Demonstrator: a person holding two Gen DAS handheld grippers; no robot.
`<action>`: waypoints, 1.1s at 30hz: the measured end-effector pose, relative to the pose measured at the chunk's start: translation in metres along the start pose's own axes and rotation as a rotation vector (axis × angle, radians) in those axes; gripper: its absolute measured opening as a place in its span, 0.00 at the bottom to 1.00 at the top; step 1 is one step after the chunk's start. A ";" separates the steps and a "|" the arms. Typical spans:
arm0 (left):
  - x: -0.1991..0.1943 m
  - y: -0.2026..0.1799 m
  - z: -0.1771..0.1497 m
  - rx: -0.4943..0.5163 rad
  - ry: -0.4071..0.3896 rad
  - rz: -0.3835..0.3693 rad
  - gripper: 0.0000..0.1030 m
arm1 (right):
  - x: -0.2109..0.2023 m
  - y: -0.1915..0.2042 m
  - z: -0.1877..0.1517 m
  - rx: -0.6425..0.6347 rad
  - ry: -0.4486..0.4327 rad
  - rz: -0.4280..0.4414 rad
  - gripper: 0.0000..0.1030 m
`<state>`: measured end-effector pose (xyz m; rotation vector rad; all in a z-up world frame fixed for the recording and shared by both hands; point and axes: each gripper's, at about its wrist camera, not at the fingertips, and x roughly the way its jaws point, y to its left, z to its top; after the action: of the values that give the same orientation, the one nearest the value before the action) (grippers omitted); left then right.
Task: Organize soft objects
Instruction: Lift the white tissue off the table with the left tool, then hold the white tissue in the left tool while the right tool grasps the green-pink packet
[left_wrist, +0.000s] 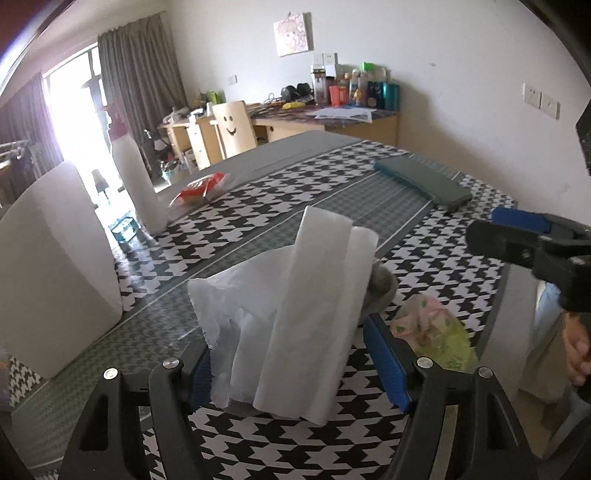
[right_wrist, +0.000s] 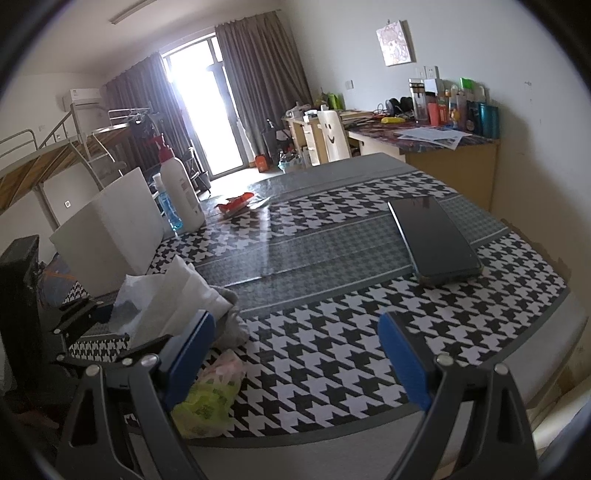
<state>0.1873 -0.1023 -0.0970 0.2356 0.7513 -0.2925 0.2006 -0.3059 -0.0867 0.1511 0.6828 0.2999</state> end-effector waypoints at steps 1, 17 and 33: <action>0.001 0.000 0.000 -0.001 0.004 0.000 0.72 | 0.000 -0.001 0.000 0.001 0.000 0.000 0.90; -0.013 0.018 0.001 -0.108 -0.018 -0.086 0.15 | 0.003 0.007 -0.009 -0.023 0.042 0.031 0.90; -0.040 0.035 -0.003 -0.152 -0.072 -0.133 0.10 | 0.017 0.041 -0.014 -0.170 0.084 0.047 0.90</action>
<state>0.1697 -0.0612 -0.0674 0.0310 0.7154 -0.3666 0.1949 -0.2605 -0.0985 -0.0071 0.7345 0.4098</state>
